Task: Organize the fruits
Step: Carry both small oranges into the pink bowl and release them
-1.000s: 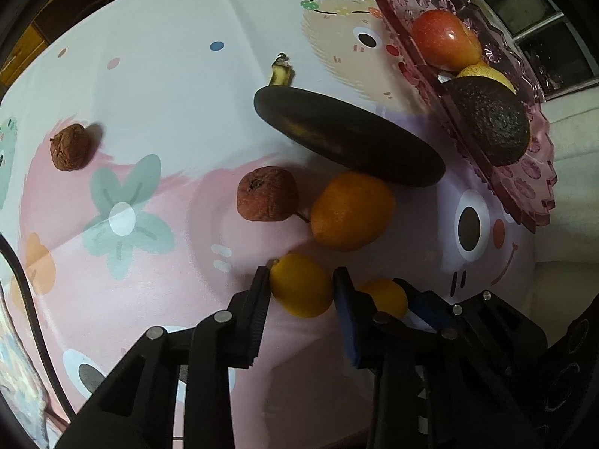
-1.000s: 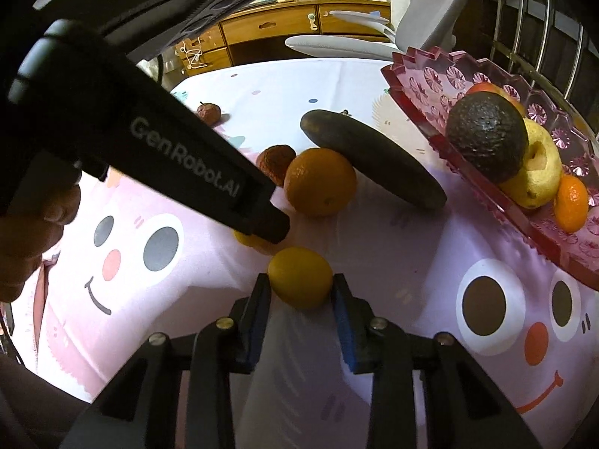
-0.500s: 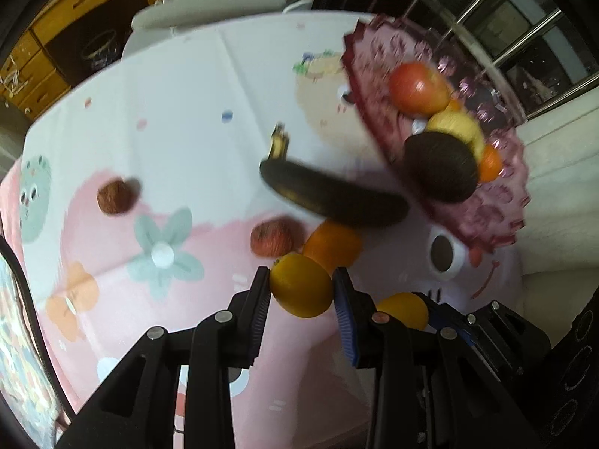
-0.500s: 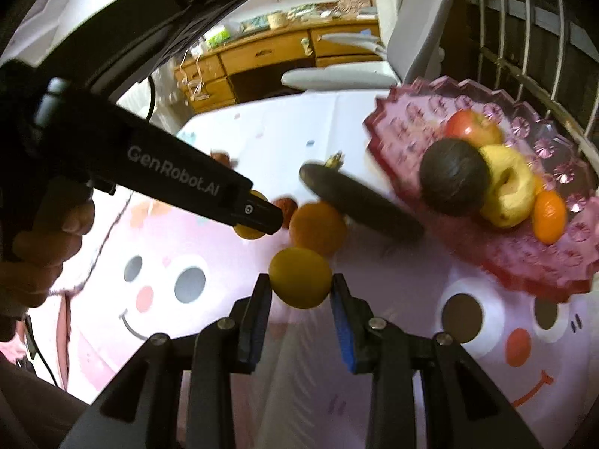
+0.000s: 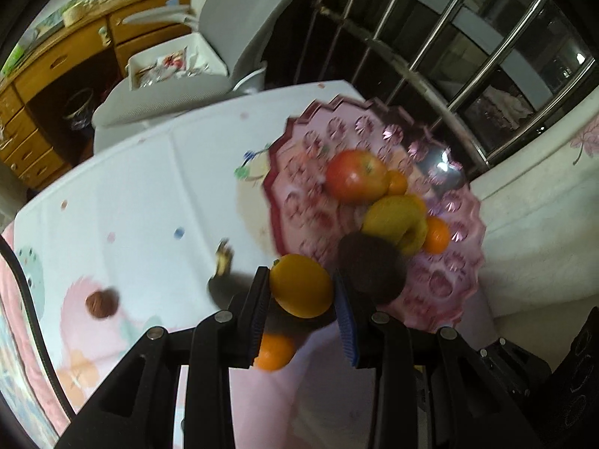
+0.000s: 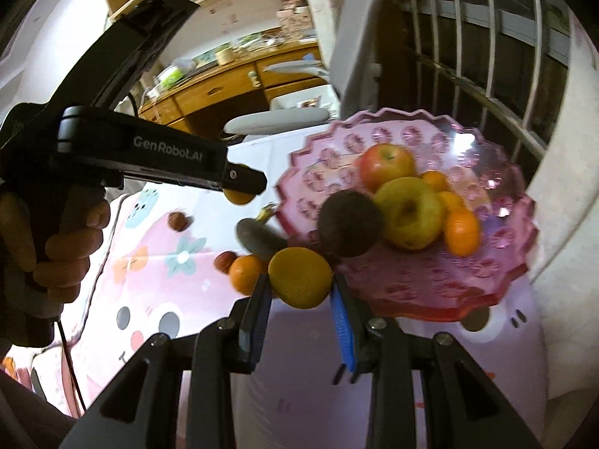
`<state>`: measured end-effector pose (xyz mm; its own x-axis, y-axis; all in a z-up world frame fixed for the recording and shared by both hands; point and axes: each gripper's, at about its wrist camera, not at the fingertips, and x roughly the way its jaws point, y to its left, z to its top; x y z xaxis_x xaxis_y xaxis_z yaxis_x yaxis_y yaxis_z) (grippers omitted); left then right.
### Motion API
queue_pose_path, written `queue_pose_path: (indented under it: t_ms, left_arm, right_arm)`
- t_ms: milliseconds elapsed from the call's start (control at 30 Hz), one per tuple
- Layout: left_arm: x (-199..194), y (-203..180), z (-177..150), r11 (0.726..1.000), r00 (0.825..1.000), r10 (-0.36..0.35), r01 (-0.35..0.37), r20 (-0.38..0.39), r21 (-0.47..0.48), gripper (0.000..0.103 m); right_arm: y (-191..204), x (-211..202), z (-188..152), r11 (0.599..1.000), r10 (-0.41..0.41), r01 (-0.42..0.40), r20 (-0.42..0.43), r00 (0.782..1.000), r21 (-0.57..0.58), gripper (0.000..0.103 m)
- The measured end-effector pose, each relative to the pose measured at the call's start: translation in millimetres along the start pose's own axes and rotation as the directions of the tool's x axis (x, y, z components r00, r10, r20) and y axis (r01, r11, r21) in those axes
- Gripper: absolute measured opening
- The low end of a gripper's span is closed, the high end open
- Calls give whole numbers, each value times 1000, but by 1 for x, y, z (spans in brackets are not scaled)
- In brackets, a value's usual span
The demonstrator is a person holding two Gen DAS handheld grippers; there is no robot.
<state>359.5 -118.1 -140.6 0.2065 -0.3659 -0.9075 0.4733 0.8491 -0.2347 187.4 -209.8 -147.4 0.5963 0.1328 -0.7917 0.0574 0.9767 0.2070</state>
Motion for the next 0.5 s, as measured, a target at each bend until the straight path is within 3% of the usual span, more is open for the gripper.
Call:
queue_pose_path:
  t_ms: [433, 500]
  left_arm:
    - [27, -29, 22, 1000, 1000, -16, 16, -8, 24, 33]
    - [28, -31, 22, 1000, 1000, -13, 13, -13, 22, 38]
  right_arm:
    - [-49, 5, 8, 991, -26, 31, -40, 999, 133, 33]
    - [-52, 5, 8, 989, -23, 29, -46, 999, 144, 33]
